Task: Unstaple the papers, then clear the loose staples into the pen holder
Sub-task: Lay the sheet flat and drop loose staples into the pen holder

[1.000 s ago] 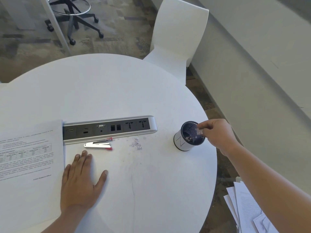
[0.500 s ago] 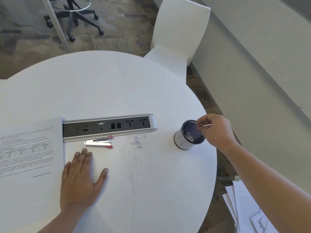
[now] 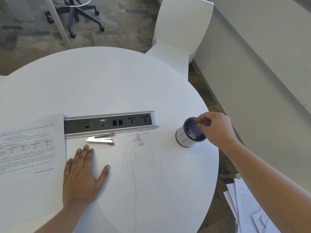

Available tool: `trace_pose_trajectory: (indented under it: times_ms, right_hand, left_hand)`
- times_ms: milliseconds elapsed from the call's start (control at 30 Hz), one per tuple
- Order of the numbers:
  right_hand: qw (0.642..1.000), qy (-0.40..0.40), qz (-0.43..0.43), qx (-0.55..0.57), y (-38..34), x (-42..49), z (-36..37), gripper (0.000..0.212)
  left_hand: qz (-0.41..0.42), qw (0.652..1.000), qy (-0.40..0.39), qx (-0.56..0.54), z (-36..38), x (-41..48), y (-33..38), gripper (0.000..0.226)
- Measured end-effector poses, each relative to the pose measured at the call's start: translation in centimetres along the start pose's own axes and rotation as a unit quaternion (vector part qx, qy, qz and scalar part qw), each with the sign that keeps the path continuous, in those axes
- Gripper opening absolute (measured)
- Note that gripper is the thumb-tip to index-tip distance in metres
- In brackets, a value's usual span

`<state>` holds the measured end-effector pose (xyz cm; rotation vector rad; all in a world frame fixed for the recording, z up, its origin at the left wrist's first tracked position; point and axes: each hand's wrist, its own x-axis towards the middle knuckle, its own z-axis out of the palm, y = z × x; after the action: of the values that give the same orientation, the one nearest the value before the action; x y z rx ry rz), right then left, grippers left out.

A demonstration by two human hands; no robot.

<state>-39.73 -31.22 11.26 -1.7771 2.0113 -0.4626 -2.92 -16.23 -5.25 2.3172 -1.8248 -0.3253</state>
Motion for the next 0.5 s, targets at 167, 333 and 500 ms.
trace_pose_trajectory:
  times_ms: [167, 333, 500]
  right_hand:
    - [0.997, 0.01, -0.05, 0.059, -2.8, -2.8, 1.8, 0.03]
    - [0.981, -0.161, -0.088, -0.057, -3.7, -5.8, 8.2, 0.051]
    - [0.975, -0.194, -0.002, -0.11, -2.5, -6.9, 13.8, 0.09]
  left_hand:
    - [0.001, 1.0, 0.002, -0.002, 0.0, 0.0, 0.1, 0.086]
    - [-0.005, 1.0, -0.005, -0.002, 0.0, 0.0, 0.1, 0.085]
    - [-0.005, 1.0, -0.001, -0.002, 0.0, -0.1, -0.1, 0.082]
